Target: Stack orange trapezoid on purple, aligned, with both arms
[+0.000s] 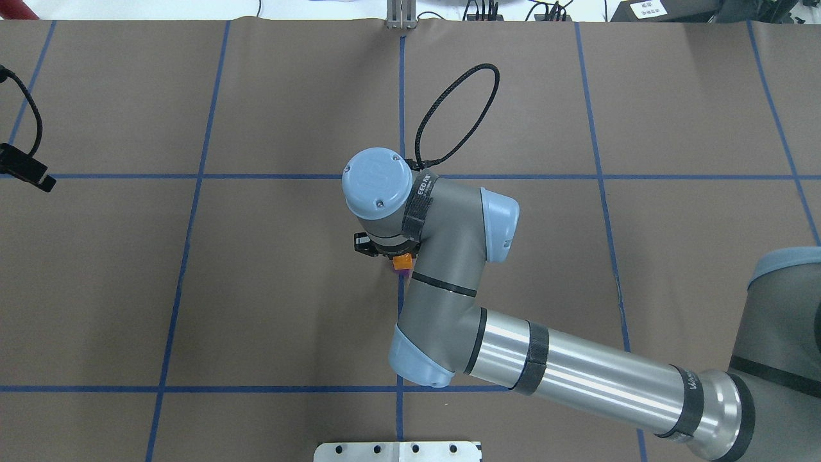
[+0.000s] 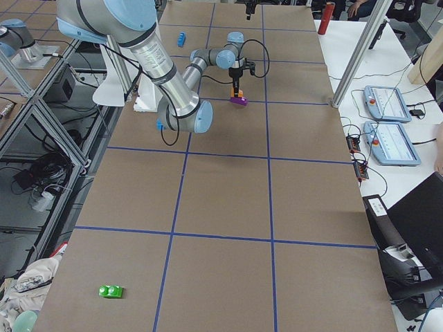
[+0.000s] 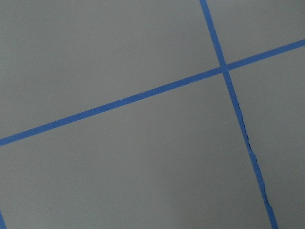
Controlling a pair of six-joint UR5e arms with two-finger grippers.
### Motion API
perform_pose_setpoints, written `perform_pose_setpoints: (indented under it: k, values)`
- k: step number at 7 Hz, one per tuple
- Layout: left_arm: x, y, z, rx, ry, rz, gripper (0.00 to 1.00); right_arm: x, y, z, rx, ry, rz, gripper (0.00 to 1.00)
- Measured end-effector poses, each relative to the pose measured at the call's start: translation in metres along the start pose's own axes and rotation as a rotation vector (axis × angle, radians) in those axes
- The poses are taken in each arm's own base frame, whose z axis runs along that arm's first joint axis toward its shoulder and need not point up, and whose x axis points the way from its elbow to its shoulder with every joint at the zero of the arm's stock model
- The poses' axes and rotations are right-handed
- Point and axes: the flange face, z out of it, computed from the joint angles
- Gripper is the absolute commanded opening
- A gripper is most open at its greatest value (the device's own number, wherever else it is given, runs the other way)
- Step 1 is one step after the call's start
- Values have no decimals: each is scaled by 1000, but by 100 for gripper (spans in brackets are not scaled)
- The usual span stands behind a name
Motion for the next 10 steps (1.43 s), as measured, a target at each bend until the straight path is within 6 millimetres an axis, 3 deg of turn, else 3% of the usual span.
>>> perform_pose_setpoints:
  k: [3, 5, 8, 10]
  values:
    - [1, 0, -1, 3, 1, 2, 100, -1, -5, -9, 22, -6, 14, 100]
    - [3, 0, -3, 7, 1, 5, 100, 15, -36, -37, 19, -40, 46, 100]
    - [-8, 7, -1, -1, -10, -11, 100, 80, -107, -98, -3, -86, 86, 100]
    - [-43, 28, 11, -36, -29, -70, 100, 152, -135, -137, -15, -18, -12, 100]
